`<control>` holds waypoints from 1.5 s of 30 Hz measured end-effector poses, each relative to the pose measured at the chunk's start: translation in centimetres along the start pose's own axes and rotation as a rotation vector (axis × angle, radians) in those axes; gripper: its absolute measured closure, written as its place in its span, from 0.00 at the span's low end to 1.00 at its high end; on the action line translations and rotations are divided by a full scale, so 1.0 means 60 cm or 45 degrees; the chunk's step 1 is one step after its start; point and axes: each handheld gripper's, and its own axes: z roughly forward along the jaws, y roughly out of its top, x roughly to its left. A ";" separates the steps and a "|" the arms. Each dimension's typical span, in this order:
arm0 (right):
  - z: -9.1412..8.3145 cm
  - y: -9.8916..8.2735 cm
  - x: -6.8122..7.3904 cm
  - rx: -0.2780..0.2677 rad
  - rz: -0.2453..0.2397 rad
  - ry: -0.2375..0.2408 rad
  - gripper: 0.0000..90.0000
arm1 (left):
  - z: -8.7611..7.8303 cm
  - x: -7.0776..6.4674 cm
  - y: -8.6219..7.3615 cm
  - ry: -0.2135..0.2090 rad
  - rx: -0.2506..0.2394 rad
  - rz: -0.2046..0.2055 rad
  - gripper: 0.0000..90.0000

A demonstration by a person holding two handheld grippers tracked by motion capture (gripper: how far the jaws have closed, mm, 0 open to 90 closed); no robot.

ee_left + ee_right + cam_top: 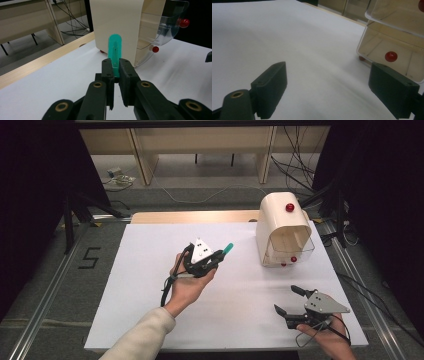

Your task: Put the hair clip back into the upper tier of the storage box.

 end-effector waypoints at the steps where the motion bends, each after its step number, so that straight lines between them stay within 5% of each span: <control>1: 0.000 0.000 0.000 -0.001 0.000 0.001 0.18 | 0.001 -0.001 0.001 -0.003 -0.001 0.002 0.92; 45: 0.001 0.000 0.000 0.001 0.004 0.005 0.18 | 0.024 -0.028 0.027 -0.057 -0.033 0.041 0.92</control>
